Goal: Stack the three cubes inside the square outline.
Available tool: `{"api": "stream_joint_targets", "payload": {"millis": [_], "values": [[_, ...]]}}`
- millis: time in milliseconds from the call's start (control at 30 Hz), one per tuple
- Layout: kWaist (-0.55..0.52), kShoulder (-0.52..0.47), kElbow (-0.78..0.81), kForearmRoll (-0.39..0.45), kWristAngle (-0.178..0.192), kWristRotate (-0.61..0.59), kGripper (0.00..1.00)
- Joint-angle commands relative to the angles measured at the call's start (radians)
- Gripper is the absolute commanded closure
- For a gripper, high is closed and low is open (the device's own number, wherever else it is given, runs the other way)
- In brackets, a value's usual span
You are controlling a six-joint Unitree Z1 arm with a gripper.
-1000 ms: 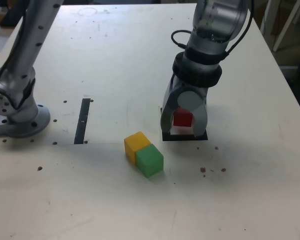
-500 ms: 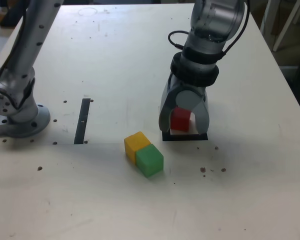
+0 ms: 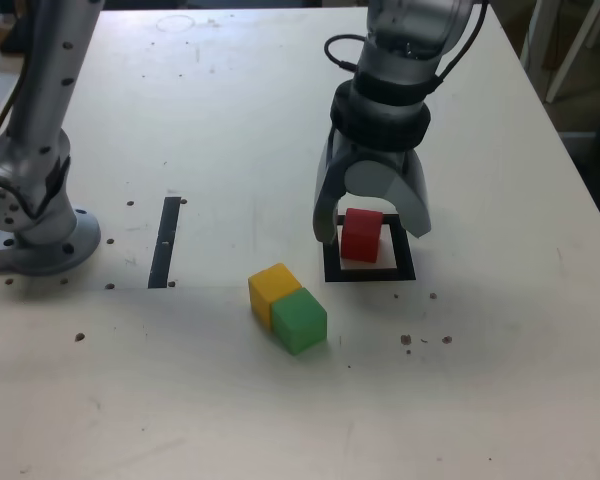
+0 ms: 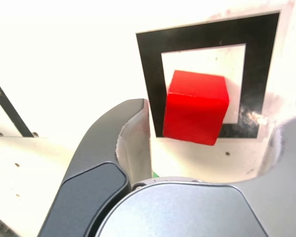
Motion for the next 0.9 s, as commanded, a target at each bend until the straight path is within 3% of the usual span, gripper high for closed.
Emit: {"api": "stream_joint_targets", "payload": {"millis": [0,400,600,867], "values": [[-0.020,-0.036,0.005,0.009,0.021,-0.053,0.01],[-0.086,-0.129,0.048,0.043,0.024,-0.235,0.01],[-0.096,-0.181,0.146,0.034,-0.008,-0.358,0.01],[-0.121,-0.210,0.281,-0.055,-0.075,-0.474,0.01]]}}
